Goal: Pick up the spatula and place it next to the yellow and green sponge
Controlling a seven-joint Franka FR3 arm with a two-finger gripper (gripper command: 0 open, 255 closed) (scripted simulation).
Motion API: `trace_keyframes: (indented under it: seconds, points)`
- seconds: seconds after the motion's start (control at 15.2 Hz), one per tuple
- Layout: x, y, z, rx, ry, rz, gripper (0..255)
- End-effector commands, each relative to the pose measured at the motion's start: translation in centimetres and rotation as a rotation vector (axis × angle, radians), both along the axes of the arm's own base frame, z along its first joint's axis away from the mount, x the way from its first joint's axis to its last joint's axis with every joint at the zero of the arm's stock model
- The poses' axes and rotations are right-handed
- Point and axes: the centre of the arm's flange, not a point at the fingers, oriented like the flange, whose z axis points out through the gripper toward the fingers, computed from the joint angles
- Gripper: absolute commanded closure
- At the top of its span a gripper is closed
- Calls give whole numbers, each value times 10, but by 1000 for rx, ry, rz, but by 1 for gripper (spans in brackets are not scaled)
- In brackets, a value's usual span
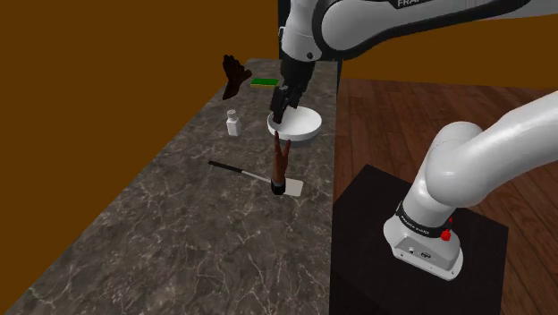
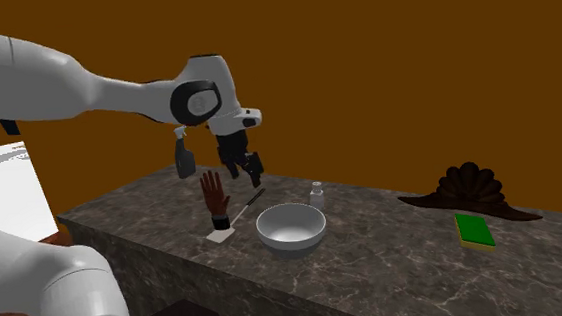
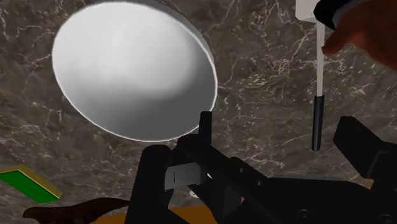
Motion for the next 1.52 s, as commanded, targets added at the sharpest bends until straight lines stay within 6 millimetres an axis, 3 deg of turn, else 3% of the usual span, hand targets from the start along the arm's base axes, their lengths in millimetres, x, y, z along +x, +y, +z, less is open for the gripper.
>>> trace_keyframes:
  seconds: [0.0,0.66,1.19,1.45]
  points:
    - [5,16,-17,-2,-2,38,0]
    - [21,104,-110,-17,0,224,0]
    - [29,111,-150,-17,0,232,0]
    - [30,111,-153,-17,0,232,0]
